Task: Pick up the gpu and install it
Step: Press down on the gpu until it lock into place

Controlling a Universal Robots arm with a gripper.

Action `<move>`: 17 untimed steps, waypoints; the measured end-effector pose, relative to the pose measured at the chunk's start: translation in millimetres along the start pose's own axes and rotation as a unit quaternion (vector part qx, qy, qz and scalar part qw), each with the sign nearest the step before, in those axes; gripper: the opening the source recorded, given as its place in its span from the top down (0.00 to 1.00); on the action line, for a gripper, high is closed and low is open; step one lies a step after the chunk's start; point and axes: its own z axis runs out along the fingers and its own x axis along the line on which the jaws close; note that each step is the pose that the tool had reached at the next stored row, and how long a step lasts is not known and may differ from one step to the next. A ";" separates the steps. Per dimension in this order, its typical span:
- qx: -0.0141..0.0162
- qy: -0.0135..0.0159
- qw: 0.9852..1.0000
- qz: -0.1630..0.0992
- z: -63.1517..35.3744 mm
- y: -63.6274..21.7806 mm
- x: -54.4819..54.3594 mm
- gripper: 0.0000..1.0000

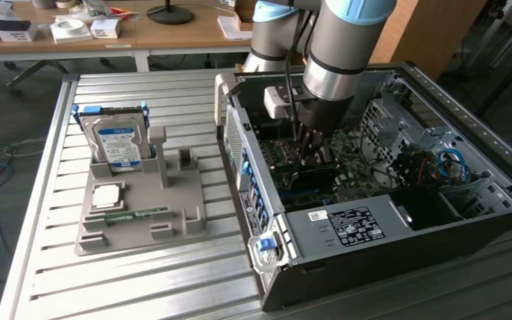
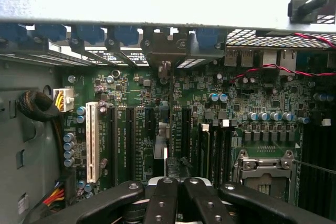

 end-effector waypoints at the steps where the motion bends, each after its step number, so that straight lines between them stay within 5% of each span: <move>1: 0.000 0.000 1.000 0.000 0.0 0.0 0.0 0.89; 17: 0.000 0.000 1.000 0.000 1.6 0.0 0.0 0.89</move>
